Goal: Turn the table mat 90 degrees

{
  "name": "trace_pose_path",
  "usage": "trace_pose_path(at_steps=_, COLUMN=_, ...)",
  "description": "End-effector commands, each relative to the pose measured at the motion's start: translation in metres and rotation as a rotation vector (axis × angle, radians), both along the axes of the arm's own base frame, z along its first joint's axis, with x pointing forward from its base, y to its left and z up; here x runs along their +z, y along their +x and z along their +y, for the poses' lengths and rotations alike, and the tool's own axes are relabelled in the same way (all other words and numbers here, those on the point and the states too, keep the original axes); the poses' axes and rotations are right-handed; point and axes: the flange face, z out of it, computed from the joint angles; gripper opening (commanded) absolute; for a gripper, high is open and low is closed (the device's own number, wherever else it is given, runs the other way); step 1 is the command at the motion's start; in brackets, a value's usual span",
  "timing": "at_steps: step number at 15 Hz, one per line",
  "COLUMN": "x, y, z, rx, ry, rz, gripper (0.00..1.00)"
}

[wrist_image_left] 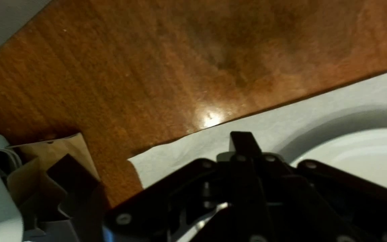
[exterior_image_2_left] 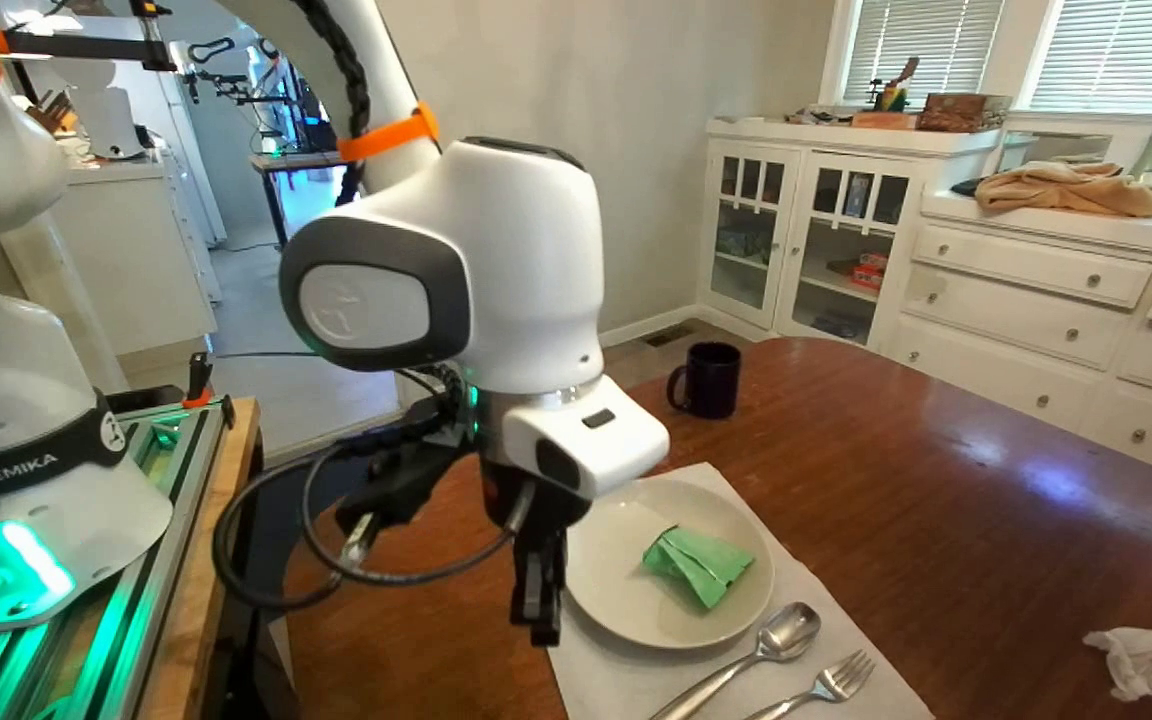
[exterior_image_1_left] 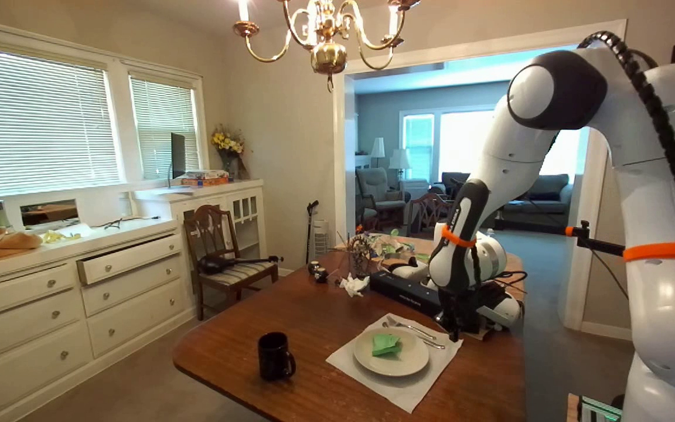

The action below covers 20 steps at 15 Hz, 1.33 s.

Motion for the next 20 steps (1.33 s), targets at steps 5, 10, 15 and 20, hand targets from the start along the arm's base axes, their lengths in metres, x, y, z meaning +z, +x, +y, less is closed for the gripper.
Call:
trace_pose_path(at_steps=5, x=0.011, y=0.0, z=0.136, rx=0.254, ry=0.028, rz=-0.018, gripper=0.0)
trace_pose_path(at_steps=10, x=0.0, y=0.019, z=0.188, rx=0.359, ry=0.025, rz=-0.03, gripper=0.0)
trace_pose_path(at_steps=15, x=-0.021, y=0.03, z=0.203, rx=0.405, ry=0.003, rz=-0.053, gripper=0.0)
trace_pose_path(at_steps=20, x=-0.048, y=0.039, z=0.196, rx=0.409, ry=-0.029, rz=-0.072, gripper=0.0)
